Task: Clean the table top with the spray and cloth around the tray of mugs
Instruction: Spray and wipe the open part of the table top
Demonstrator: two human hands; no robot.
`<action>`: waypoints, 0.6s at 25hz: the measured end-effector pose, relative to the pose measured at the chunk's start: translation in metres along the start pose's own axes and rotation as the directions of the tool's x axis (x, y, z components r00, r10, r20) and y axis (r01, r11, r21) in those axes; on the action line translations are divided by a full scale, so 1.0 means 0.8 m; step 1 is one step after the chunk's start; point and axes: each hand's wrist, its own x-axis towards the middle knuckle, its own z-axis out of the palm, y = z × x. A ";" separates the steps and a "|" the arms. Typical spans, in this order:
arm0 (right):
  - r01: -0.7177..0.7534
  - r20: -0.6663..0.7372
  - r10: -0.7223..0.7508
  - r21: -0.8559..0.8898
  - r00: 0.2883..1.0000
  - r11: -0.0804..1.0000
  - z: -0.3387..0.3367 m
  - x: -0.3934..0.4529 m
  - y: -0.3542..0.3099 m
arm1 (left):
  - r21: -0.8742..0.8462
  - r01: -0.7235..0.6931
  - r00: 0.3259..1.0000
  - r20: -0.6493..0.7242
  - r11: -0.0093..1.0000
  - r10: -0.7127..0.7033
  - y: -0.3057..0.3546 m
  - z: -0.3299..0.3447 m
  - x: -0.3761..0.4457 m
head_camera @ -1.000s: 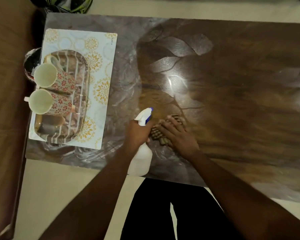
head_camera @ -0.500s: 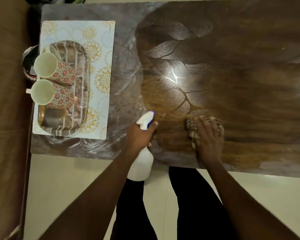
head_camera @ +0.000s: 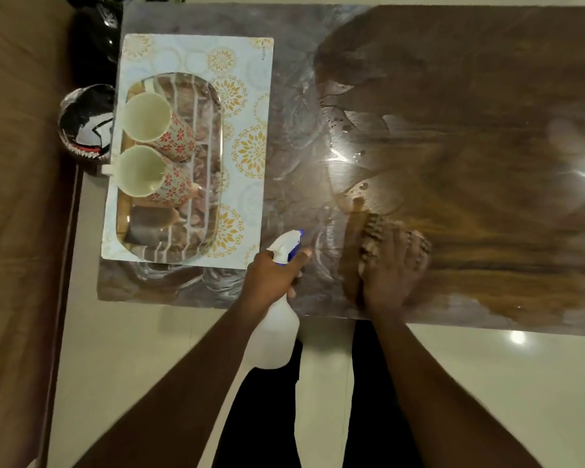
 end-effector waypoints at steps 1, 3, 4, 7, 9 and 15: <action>0.197 0.017 -0.197 0.019 0.980 0.980 0.012 -0.017 -0.037 | 0.000 0.000 1.000 -0.001 1.000 0.000 -0.006 -0.007 -0.001; 0.625 0.116 -0.624 0.032 0.773 0.780 0.020 -0.062 -0.057 | 0.038 0.035 0.998 -0.050 0.999 -0.033 -0.016 -0.019 -0.006; 0.696 0.133 -0.692 0.020 0.709 0.717 0.018 -0.072 -0.034 | 0.040 0.059 0.996 -0.071 0.997 -0.056 -0.021 -0.026 -0.010; 0.427 0.017 -0.426 -0.017 0.904 0.904 -0.015 -0.049 0.078 | 0.017 0.078 0.997 -0.025 0.997 -0.078 -0.026 -0.035 -0.012; 0.069 -0.042 -0.071 -0.048 0.997 0.996 -0.032 -0.012 0.143 | 0.014 0.062 0.998 0.019 0.998 -0.062 -0.015 -0.034 -0.007; -0.019 -0.003 0.020 0.081 1.000 0.997 0.019 -0.011 0.037 | -0.003 -0.031 0.999 0.022 1.000 0.031 -0.005 -0.027 0.003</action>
